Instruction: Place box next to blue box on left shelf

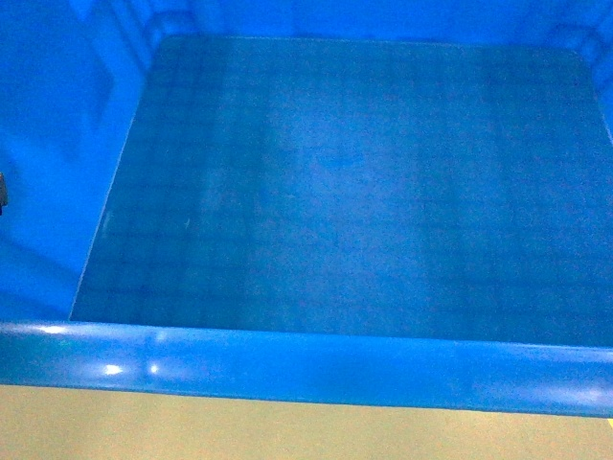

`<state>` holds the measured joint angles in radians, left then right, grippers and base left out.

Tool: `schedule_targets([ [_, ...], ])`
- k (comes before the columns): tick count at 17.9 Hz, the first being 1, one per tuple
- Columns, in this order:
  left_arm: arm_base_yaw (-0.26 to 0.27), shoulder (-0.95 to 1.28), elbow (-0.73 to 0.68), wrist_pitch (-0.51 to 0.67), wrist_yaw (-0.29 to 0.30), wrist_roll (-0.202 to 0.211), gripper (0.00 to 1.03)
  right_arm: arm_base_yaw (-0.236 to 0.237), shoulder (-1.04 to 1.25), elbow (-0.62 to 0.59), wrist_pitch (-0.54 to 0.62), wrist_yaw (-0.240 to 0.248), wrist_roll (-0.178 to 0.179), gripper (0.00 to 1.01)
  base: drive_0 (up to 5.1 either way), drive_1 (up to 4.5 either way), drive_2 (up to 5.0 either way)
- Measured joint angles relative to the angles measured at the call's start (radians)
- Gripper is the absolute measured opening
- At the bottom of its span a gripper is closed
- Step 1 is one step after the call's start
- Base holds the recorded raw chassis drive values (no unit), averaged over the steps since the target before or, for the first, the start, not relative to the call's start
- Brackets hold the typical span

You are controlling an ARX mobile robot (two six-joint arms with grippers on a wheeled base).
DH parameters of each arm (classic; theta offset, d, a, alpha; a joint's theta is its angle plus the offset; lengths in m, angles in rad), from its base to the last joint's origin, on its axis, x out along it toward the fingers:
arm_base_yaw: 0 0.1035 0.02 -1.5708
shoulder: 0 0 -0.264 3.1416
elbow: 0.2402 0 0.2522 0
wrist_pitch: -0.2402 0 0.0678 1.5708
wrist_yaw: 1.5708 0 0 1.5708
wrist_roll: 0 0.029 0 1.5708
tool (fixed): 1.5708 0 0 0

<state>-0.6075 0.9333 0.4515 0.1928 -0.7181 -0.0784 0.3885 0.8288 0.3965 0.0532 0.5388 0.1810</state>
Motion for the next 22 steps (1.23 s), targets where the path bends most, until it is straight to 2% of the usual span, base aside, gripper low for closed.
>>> schedule_targets([
  [22, 0.000, -0.001, 0.000, -0.006, -0.002, 0.000, 0.13, 0.004, 0.000, 0.000, -0.005, 0.005, 0.001, 0.15, 0.0, 4.17, -4.2],
])
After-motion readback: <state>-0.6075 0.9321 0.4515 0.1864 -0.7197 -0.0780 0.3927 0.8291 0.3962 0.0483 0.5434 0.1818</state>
